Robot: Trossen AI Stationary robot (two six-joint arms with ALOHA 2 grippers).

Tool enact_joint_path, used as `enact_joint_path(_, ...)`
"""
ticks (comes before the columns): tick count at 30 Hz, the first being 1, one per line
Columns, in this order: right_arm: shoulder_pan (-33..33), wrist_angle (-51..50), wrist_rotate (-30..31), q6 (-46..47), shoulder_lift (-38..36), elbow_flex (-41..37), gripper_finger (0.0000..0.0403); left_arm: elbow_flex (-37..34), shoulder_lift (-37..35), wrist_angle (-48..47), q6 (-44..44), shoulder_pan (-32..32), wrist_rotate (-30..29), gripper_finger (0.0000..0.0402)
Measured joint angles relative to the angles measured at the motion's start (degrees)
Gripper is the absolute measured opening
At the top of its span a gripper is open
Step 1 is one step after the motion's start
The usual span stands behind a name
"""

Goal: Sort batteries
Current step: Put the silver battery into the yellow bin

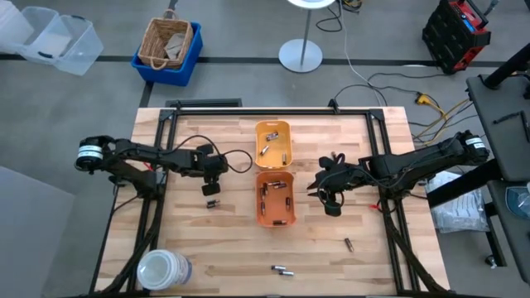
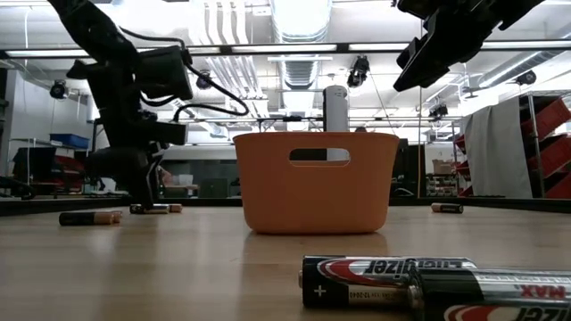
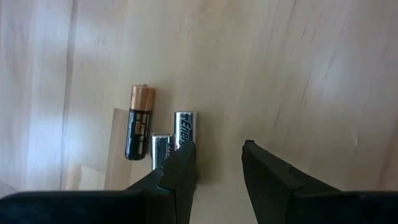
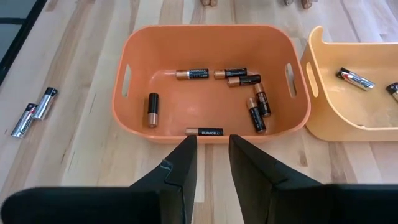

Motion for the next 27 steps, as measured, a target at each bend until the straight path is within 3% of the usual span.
enact_joint_path(13,0.0,0.1,0.0,-0.3,0.0,0.0,0.0104,-2.4,0.0,3.0,-0.2,0.5,0.1,0.0113)
enact_joint_path(21,0.0,0.2,0.0,-0.3,0.0,0.0,0.0107,-0.1,-0.1,0.6,-1.0,0.2,3.4,0.0113)
enact_joint_path(27,0.0,2.1,0.0,-0.7,0.0,0.0,0.0094,3.3,-0.6,-4.6,-0.9,1.1,-2.6,0.0113)
